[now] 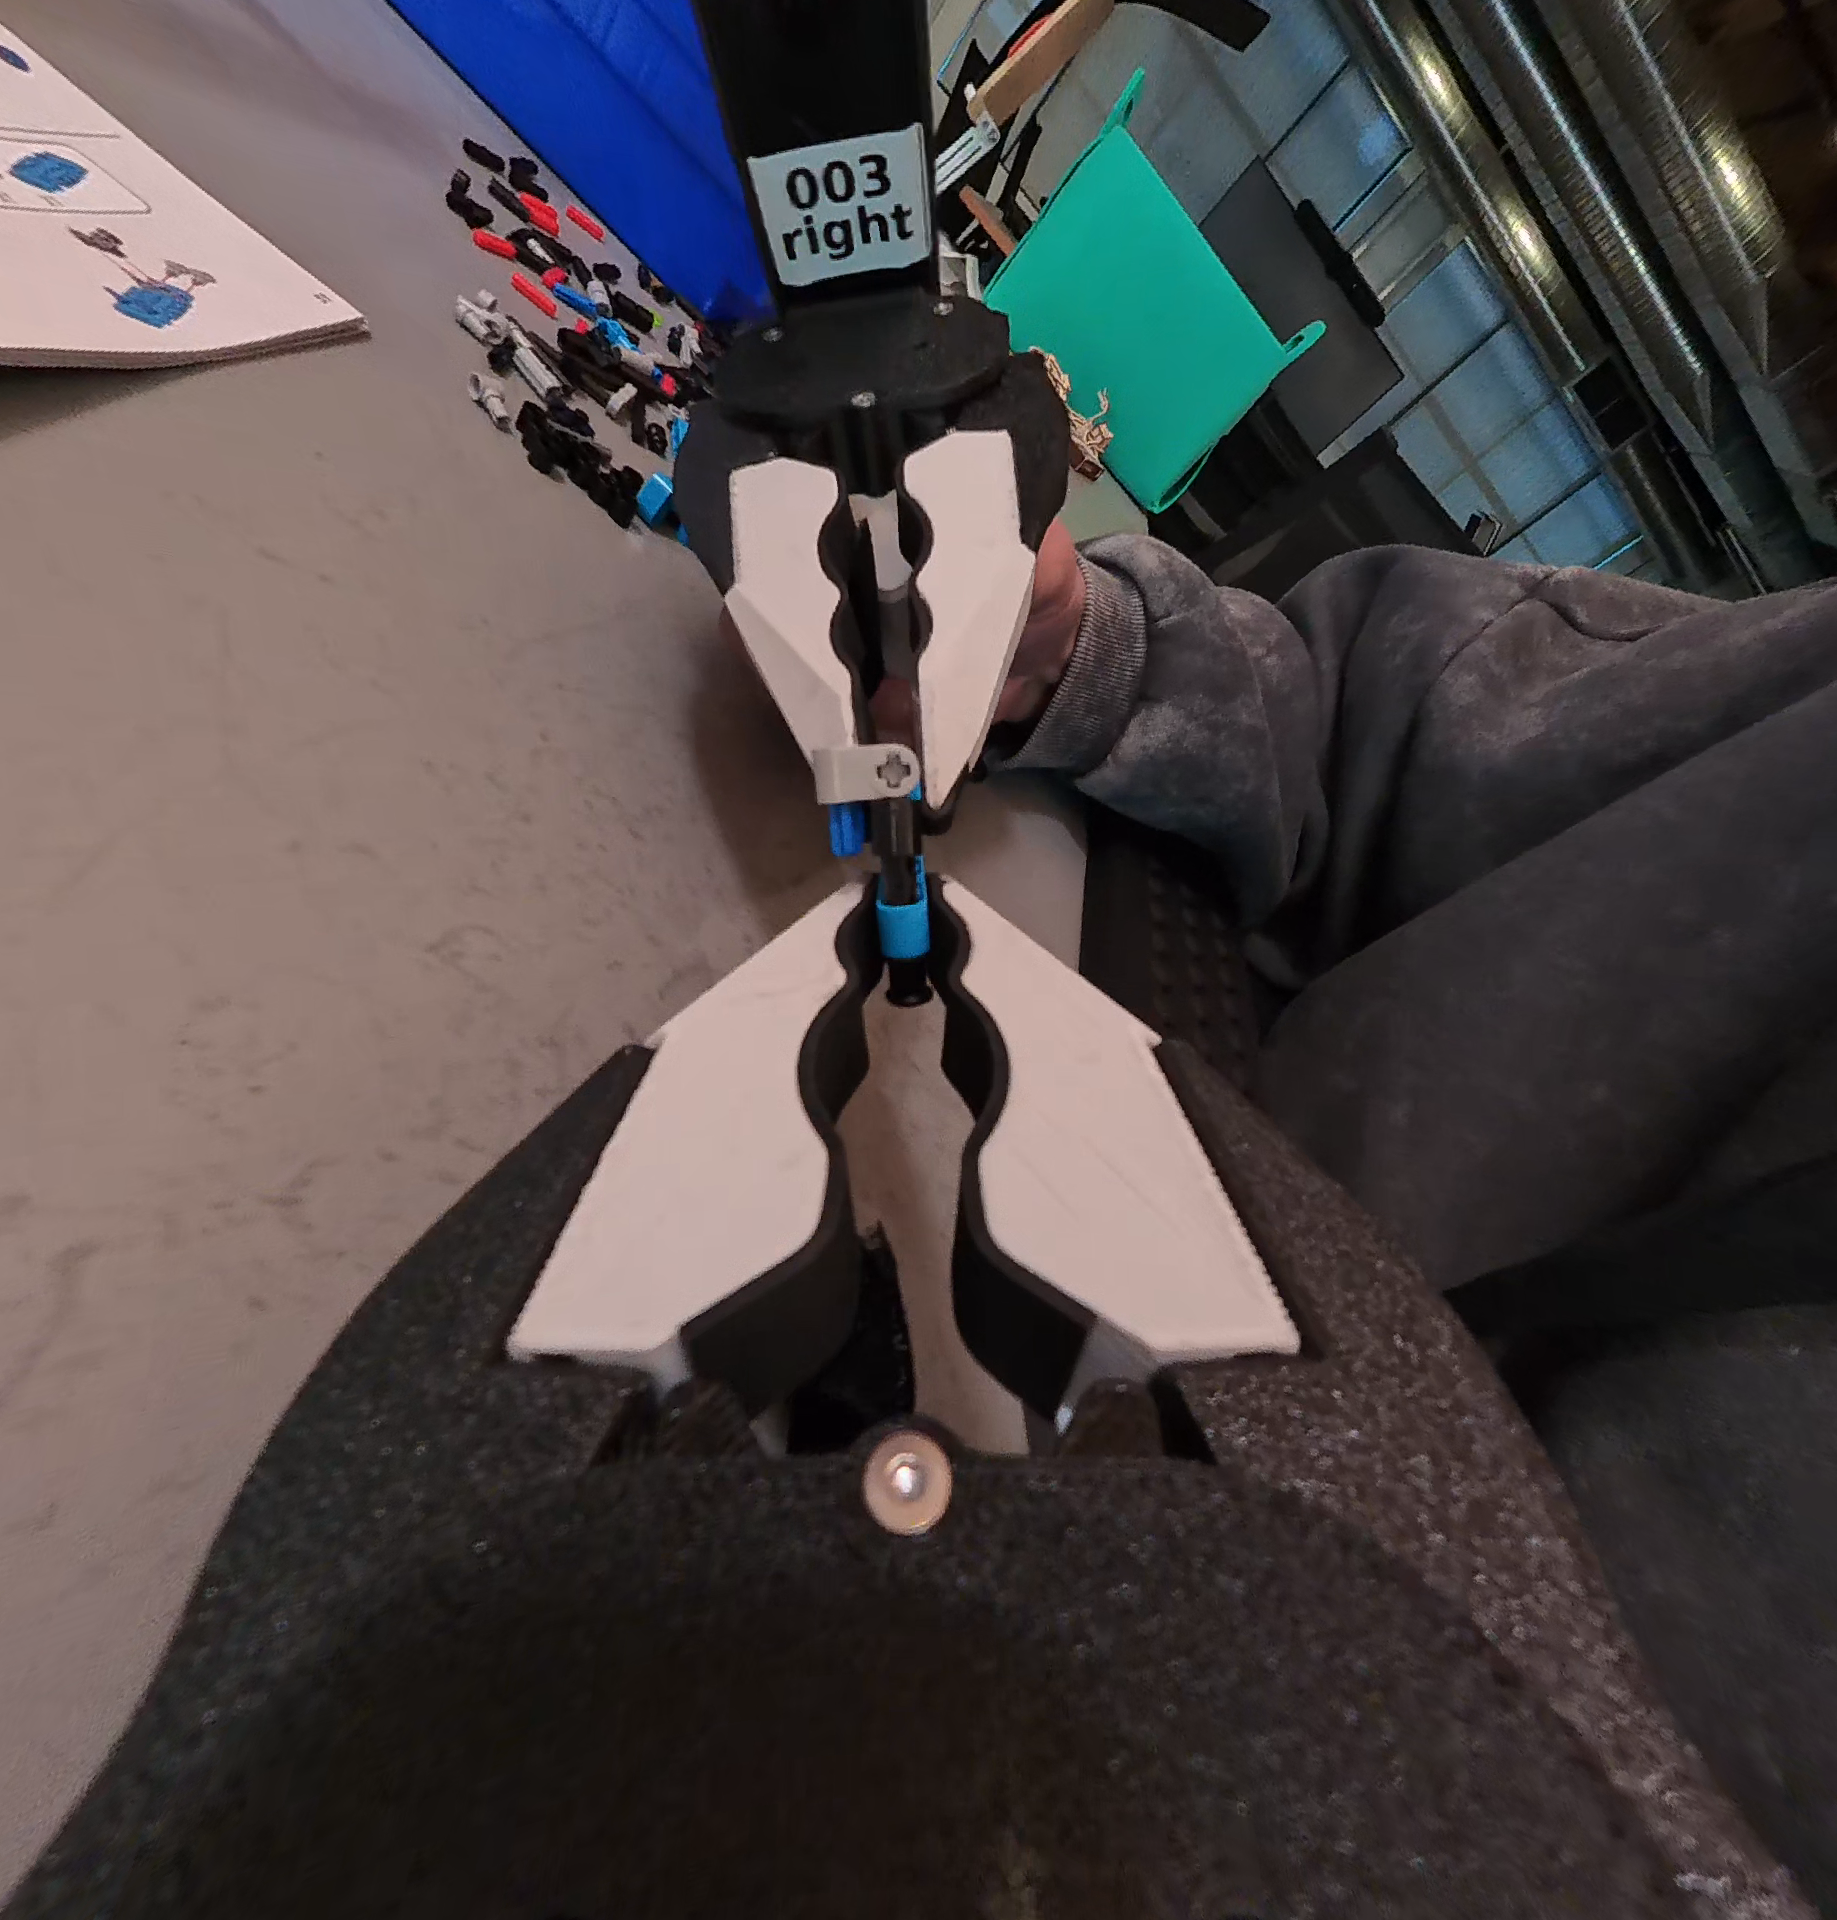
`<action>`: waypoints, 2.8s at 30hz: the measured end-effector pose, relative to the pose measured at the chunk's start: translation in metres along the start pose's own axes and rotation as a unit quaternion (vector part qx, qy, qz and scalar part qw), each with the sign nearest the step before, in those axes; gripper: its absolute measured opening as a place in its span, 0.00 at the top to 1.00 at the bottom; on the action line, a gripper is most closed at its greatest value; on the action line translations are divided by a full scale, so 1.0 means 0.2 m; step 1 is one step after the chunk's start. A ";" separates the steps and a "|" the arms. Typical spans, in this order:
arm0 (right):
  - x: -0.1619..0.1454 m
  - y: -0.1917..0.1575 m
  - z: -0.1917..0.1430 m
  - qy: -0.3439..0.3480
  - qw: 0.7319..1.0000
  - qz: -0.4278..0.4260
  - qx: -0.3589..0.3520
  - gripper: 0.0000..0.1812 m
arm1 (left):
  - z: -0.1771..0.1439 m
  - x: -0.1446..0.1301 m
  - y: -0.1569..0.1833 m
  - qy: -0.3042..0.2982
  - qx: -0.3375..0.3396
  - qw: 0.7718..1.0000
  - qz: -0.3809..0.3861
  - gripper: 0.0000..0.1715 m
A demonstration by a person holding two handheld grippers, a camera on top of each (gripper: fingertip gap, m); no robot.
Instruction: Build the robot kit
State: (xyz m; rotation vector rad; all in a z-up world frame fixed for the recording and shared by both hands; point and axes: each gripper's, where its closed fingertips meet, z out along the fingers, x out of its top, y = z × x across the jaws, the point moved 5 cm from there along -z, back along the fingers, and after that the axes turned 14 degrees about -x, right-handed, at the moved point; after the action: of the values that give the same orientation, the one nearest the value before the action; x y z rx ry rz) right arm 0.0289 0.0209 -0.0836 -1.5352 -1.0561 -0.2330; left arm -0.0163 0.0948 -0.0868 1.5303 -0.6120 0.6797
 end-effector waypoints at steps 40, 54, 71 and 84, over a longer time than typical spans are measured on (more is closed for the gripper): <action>-0.30 -0.02 -0.01 -0.134 0.739 -0.599 -0.277 0.96 | 0.09 -0.20 -0.08 -0.342 0.250 0.772 0.474 0.96; -0.37 -0.10 -0.02 -0.136 0.803 -0.525 -0.248 0.84 | -0.01 -0.28 0.08 -0.311 0.221 0.846 0.372 0.77; -0.32 -0.06 0.07 -0.133 0.848 -0.447 -0.252 0.91 | -0.03 -0.24 -0.03 -0.291 0.194 0.899 0.264 0.91; -0.22 -0.04 -0.01 -0.112 0.874 -0.433 -0.189 0.79 | -0.03 -0.26 -0.01 -0.290 0.174 0.911 0.236 0.74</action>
State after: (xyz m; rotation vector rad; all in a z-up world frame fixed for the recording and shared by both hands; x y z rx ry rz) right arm -0.0017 -0.0022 -0.1065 -1.3379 -1.9397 -0.9438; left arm -0.0501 0.0997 -0.1257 1.9576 -1.4044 0.7173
